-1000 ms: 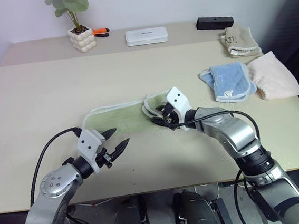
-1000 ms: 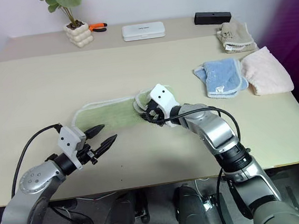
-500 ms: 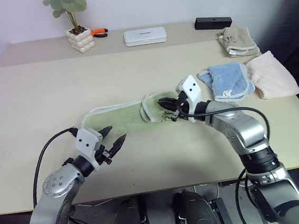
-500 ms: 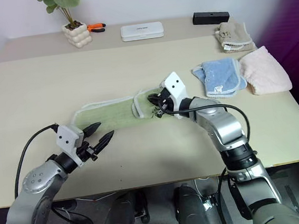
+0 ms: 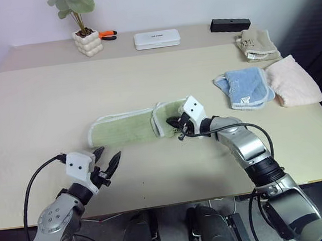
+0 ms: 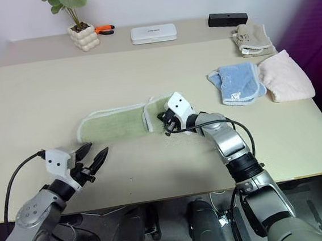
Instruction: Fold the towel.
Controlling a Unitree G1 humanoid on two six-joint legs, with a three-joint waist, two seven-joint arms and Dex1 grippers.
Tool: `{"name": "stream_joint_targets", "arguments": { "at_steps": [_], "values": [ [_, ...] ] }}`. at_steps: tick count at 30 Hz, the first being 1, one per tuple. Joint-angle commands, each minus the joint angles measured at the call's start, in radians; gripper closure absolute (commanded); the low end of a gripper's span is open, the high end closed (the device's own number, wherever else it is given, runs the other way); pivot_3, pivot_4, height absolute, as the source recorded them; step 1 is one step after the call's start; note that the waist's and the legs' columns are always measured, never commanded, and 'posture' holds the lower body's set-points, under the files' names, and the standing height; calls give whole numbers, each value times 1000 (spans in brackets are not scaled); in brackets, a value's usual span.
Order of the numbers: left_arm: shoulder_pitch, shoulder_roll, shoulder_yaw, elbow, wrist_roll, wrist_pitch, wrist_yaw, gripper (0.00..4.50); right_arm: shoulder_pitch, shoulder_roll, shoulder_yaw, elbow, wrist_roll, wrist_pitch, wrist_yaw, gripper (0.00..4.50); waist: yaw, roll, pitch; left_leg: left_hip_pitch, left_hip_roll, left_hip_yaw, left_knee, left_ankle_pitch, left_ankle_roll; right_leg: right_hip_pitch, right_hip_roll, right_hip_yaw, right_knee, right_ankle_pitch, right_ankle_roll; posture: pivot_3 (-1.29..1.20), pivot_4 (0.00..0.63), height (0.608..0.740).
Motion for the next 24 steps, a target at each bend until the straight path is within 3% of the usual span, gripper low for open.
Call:
{"name": "stream_joint_targets", "arguments": {
  "at_steps": [1,2,7,11,16,19,24],
  "values": [
    [10,-64,79,-56,-138,104,83,398,-42,-49,-9,-132,36,-89,129,3136,2,0,0,0,0,0,0,0,0,0,0,0,0,0,0,0,150,740],
    [6,-81,98,-59,-173,137,108,0,-44,-63,4,-147,28,-105,153,2622,2,0,0,0,0,-1,0,0,0,0,0,0,0,0,0,0,150,740],
    [-81,-175,178,-17,-383,323,285,0,-31,-90,59,-219,5,-165,237,177,5,0,0,0,0,-2,0,0,0,1,0,-1,0,0,0,0,150,740],
    [-181,-248,239,30,-585,390,420,0,-7,-81,71,-237,3,-181,242,177,7,-1,-1,0,0,-3,1,0,0,3,0,-2,0,0,0,0,150,740],
    [-305,-315,275,136,-720,396,581,0,12,-70,90,-250,-13,-193,237,177,8,-2,-1,1,-1,-3,2,2,-3,4,0,-2,1,0,0,0,150,740],
    [-353,-340,283,181,-764,383,642,875,18,-64,93,-261,-19,-190,233,122,8,-2,-1,3,-1,-4,2,2,-3,6,0,-3,0,0,0,0,150,740],
    [-366,-336,270,185,-799,362,669,3403,36,-65,103,-276,-35,-196,222,122,7,-3,-1,3,-2,-4,2,3,-4,6,0,-3,0,0,0,0,150,740]
  ]
}}
